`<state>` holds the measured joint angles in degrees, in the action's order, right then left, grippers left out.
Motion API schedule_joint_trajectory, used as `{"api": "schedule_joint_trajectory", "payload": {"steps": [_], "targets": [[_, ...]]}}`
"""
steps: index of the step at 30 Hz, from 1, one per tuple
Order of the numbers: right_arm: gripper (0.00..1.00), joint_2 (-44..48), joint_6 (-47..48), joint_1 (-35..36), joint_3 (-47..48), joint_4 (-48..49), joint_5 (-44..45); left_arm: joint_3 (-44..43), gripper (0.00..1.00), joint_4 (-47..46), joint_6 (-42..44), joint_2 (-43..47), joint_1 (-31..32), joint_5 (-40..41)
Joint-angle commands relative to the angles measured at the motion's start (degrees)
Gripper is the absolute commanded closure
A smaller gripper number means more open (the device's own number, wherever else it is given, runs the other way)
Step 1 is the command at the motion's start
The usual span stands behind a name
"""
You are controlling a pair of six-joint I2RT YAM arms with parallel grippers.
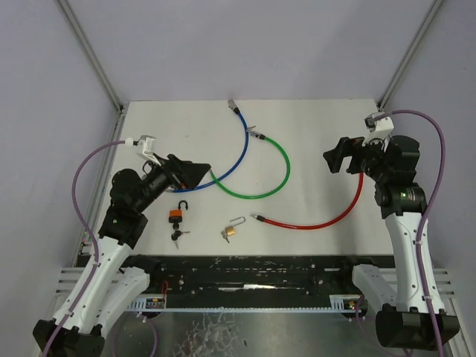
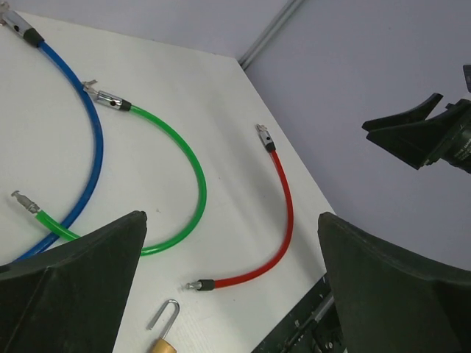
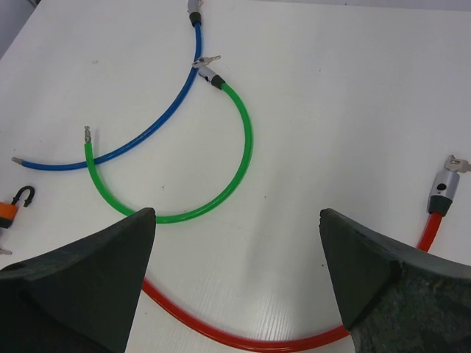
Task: Lock with the key
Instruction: Pick up the lock from the center of the board.
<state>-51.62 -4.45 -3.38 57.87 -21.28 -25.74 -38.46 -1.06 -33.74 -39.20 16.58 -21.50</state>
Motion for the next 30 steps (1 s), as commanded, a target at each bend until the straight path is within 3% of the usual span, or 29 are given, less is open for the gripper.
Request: {"api": "schedule_joint_trajectory", "payload": {"steps": [1,13,20,30], "targets": [[0.0,2.13,0.56,0.99,-0.16,0.92,2.56,1.13,0.0,-4.64,-2.0,1.34,-1.02,-6.51],[0.0,5.78,0.73,1.56,-3.11,4.14,0.2,2.69,0.0,-9.18,-5.67,0.59,-1.61,-11.3],[0.0,7.7,3.32,1.71,-7.32,8.78,-6.13,5.02,0.0,-13.86,-8.49,0.92,-1.72,-11.19],[0.0,-1.88,11.41,1.79,-1.57,7.35,-17.31,12.37,0.0,-31.36,-14.02,2.67,-1.75,-10.38]]}}
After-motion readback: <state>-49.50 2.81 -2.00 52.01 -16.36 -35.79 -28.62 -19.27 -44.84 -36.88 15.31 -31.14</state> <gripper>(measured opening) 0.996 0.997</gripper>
